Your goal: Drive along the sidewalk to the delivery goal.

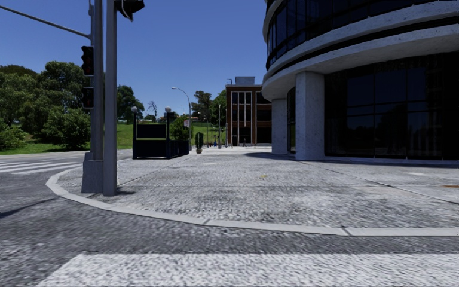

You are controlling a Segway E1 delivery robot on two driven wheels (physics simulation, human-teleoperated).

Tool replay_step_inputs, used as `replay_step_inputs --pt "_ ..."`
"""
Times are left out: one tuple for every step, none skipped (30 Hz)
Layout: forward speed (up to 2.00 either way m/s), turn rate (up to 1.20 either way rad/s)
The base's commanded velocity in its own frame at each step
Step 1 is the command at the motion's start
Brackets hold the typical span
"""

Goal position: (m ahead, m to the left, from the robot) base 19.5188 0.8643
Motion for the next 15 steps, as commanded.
replay_step_inputs --pt "2.0 0.0" --pt "2.0 0.0" --pt "2.0 0.0" --pt "2.0 0.0" --pt "2.0 0.0" --pt "2.0 0.0" --pt "2.0 0.0" --pt "2.0 0.0" --pt "2.0 0.0" --pt "2.0 0.0" --pt "2.0 0.0" --pt "2.0 0.0" --pt "2.0 0.0" --pt "2.0 0.0" --pt "2.0 0.0"
